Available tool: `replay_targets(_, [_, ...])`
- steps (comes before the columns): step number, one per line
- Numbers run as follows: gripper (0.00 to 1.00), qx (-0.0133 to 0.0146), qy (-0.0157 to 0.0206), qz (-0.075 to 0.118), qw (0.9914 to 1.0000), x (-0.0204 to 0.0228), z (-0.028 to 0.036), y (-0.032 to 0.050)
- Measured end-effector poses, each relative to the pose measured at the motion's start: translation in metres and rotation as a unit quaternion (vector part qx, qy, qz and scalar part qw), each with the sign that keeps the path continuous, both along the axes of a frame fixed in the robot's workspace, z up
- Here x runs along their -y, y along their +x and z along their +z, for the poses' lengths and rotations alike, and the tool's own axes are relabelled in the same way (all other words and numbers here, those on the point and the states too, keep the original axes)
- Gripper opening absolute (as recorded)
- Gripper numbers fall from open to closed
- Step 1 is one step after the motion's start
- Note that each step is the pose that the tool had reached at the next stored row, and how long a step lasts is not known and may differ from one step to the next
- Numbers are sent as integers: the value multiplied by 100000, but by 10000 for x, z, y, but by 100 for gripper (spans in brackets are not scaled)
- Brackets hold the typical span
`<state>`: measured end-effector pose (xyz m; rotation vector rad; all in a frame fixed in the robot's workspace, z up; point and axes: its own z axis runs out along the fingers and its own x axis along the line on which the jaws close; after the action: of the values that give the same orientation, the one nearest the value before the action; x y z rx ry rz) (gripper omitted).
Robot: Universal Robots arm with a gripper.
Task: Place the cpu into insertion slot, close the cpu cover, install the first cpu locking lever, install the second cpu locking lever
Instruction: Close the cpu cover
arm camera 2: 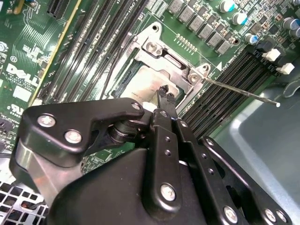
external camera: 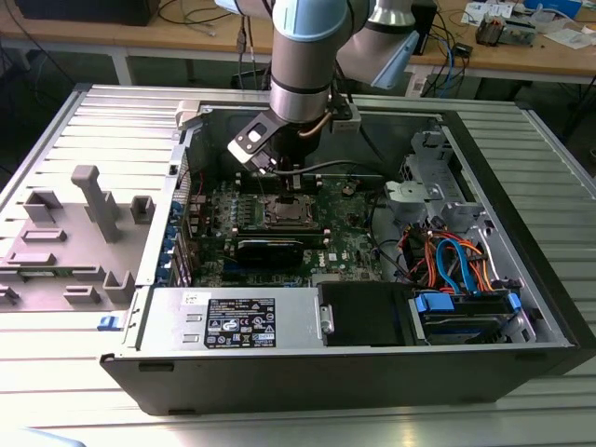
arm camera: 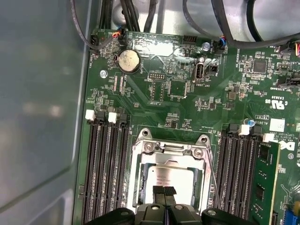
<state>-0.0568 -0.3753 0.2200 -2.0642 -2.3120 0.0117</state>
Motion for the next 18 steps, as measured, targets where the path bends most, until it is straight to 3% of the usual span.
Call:
replay_targets(7, [11, 4, 31, 1, 100000, 21, 81, 3])
replay_targets(18, [11, 3, 250, -1, 100000, 36, 157, 3])
